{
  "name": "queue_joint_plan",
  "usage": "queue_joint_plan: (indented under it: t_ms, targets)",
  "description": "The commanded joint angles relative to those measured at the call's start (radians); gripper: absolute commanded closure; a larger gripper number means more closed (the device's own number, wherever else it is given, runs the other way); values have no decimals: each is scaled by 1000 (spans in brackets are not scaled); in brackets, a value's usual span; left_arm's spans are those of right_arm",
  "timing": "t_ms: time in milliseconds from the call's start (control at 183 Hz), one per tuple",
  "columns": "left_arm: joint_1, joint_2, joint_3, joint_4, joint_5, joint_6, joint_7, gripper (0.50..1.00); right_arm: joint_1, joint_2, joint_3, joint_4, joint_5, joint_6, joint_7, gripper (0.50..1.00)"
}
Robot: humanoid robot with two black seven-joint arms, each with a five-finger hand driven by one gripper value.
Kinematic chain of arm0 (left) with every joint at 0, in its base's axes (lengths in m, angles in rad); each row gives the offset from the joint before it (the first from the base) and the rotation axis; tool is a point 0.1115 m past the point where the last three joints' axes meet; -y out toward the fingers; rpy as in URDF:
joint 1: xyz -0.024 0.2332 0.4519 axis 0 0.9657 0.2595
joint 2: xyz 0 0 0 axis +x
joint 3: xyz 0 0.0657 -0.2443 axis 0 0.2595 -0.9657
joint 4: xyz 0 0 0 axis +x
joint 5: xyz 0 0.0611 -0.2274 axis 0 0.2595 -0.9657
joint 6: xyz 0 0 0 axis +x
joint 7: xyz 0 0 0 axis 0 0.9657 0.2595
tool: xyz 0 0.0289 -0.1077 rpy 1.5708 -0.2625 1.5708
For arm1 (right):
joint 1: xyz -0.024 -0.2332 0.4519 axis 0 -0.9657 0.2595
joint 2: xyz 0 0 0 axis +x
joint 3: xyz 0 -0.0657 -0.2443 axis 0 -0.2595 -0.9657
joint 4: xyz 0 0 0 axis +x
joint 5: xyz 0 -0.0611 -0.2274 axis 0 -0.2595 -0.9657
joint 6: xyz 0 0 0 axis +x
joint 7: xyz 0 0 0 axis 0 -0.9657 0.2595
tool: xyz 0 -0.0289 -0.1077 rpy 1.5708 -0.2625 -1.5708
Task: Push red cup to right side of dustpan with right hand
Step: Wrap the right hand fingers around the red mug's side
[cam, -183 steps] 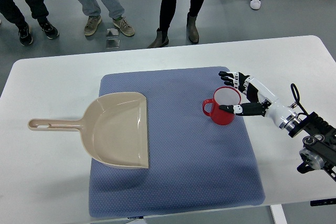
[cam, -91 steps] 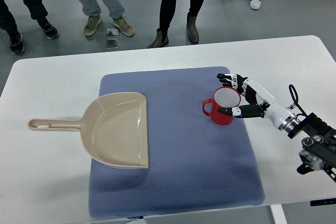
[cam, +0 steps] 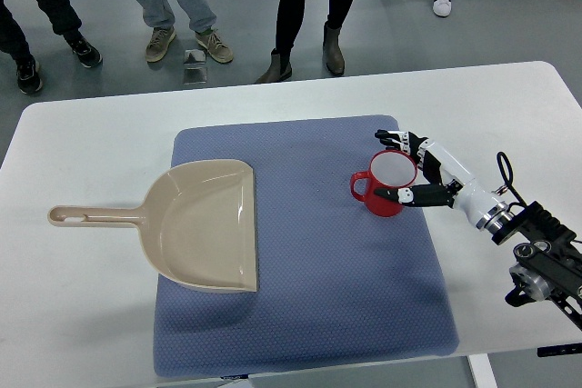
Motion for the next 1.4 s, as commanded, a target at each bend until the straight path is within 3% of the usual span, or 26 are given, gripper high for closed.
queue_joint_plan:
  t_ms: [0,952,1396]
  targets:
    - [0,0,0,0,0,0,0,500,0,9,0,-4,1,-4,0,572]
    - [0,0,0,0,0,0,0,500,-3,87,6,-67,22,-24,0,572]
    - [0,0,0,0,0,0,0,500,4,92,9,-54,151,1,0,572]
